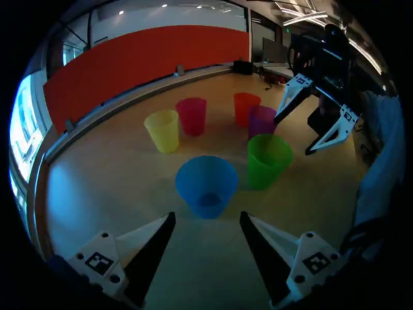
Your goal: Pour water
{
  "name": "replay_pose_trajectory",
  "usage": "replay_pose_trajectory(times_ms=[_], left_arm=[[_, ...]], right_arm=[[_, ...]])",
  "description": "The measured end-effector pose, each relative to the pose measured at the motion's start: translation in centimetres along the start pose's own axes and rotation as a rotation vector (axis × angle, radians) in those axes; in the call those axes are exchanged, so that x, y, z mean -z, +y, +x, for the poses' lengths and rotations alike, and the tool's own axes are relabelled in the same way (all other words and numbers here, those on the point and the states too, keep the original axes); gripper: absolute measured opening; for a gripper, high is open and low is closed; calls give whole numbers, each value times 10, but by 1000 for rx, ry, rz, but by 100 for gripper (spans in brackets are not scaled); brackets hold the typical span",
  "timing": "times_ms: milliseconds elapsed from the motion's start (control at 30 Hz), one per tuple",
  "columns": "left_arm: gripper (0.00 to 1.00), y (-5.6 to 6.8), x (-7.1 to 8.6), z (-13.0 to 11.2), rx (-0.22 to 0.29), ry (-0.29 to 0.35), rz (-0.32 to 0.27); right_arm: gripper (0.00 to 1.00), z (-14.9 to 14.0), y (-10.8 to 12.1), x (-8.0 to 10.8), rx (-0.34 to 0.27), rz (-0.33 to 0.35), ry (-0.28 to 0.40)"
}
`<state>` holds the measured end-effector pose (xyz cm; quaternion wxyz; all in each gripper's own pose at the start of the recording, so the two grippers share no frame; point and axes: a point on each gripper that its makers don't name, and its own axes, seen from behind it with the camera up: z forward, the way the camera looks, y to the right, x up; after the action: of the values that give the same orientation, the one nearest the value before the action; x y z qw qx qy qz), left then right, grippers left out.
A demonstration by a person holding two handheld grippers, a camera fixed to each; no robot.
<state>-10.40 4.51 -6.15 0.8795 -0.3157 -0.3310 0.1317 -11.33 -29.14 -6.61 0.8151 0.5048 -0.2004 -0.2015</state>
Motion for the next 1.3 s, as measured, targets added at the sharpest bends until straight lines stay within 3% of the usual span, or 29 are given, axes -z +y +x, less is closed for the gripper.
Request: replay_pose_trajectory(times_ms=[433,733,933,1300], left_arm=[[93,-1,15,-2,28,21,62],[93,-9,25,1,81,79,134],[93,-16,34,6,116,143,191],[92,-43,51,30,169,302,314]], right_arm=[[100,-3,6,29,-37,-86,46],[100,-12,26,55,-119,-205,101],[100,-21,46,75,-188,-300,140],[100,-19,86,115,-262,-498,237]])
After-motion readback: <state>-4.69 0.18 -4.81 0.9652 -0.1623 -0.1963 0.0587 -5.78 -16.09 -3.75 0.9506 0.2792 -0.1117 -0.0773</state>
